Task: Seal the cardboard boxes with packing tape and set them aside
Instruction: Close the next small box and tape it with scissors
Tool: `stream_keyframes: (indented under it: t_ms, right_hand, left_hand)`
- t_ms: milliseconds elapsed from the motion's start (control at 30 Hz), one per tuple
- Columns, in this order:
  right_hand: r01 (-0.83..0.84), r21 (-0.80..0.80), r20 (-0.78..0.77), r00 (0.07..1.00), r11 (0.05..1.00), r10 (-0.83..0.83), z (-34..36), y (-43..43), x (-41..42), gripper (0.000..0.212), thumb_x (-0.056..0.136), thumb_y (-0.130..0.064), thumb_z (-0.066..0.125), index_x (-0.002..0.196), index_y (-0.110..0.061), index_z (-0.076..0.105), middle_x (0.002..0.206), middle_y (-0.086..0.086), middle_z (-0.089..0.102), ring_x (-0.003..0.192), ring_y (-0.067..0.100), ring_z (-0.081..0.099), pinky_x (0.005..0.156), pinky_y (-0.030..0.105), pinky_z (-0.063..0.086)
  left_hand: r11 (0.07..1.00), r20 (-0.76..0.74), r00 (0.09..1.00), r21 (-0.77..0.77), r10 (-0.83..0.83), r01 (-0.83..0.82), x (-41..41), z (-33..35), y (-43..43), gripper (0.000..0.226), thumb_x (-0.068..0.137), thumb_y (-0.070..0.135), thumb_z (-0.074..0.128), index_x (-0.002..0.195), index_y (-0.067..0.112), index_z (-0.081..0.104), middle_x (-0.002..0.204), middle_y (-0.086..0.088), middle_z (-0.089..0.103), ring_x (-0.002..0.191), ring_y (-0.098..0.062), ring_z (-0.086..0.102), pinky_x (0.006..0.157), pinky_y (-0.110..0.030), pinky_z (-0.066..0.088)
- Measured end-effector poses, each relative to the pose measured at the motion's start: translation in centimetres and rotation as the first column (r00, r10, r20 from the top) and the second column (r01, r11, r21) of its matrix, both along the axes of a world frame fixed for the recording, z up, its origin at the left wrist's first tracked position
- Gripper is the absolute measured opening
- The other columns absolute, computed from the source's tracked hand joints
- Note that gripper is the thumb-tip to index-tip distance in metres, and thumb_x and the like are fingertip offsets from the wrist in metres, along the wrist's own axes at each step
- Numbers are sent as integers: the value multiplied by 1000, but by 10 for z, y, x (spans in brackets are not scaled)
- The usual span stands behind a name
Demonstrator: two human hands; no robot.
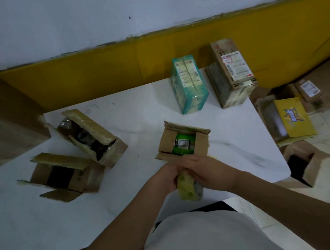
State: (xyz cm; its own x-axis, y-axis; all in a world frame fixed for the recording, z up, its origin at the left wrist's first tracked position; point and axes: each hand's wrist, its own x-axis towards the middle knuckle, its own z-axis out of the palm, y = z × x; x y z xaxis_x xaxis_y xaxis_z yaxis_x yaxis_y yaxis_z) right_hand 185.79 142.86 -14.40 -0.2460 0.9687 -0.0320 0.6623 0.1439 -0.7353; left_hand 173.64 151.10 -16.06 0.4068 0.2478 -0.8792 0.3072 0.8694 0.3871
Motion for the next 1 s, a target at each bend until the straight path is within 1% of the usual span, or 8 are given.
stream_keyframes:
  t_ms: [100,233,300,400,500,600,800,1000]
  right_hand:
    - [92,29,-92,992,995,-89,5,4,-8,44,98,-8,49,141,-16,48,137,-1,53,120,-3,46,103,9,36]
    - [312,-109,-170,930,944,-327,-2,18,3,48,98,-11,45,135,-42,42,116,6,63,102,20,63,87,42,54]
    - [340,-157,-168,916,927,-365,-7,23,10,49,98,-8,47,132,-42,44,112,10,62,101,24,62,87,46,53]
    - [328,-215,-177,913,920,-367,-19,33,15,47,98,-3,48,133,-34,45,96,6,59,88,18,60,80,38,54]
    - [284,-203,-123,942,937,-312,-31,43,12,52,94,4,44,137,-25,45,79,-4,48,69,0,46,65,13,41]
    - [345,-218,-65,928,913,-366,-38,52,11,49,96,0,44,138,-24,47,75,-6,47,64,-1,45,59,10,37]
    - [427,-262,161,904,866,-397,-48,67,18,32,93,-14,58,124,-19,62,107,2,68,97,21,62,80,35,52]
    - [363,-429,356,909,827,-215,-55,82,16,14,92,-18,58,99,-17,70,100,3,69,94,21,62,77,31,50]
  left_hand:
    - [997,57,995,-18,78,-78,-1,2,-4,31,105,11,36,125,-5,53,82,-12,66,74,-17,62,69,-25,51]
    - [996,11,998,-58,70,-69,-11,-7,3,22,99,20,54,109,4,64,93,-15,70,77,-26,68,61,-34,60]
    - [993,-29,997,-88,72,-74,-15,-14,4,19,98,20,56,102,4,66,82,-12,73,67,-23,70,56,-31,59]
    - [992,-41,997,-113,59,-63,-15,-21,3,20,99,20,54,94,5,65,72,-10,73,58,-20,70,53,-29,58]
    - [982,-25,994,-149,110,-112,-12,-25,3,21,101,16,50,97,0,64,75,-14,73,60,-23,72,51,-31,58]
    - [965,-16,985,-201,170,-170,-11,-29,2,26,102,18,49,101,-3,63,84,-18,73,69,-28,72,52,-34,59]
    - [941,-40,979,-272,198,-201,-16,-39,0,29,103,23,47,106,-2,62,82,-19,73,66,-29,73,52,-39,60]
    - [911,-26,969,-336,247,-241,-15,-41,2,25,102,19,49,101,-3,61,77,-21,72,61,-31,72,45,-39,56]
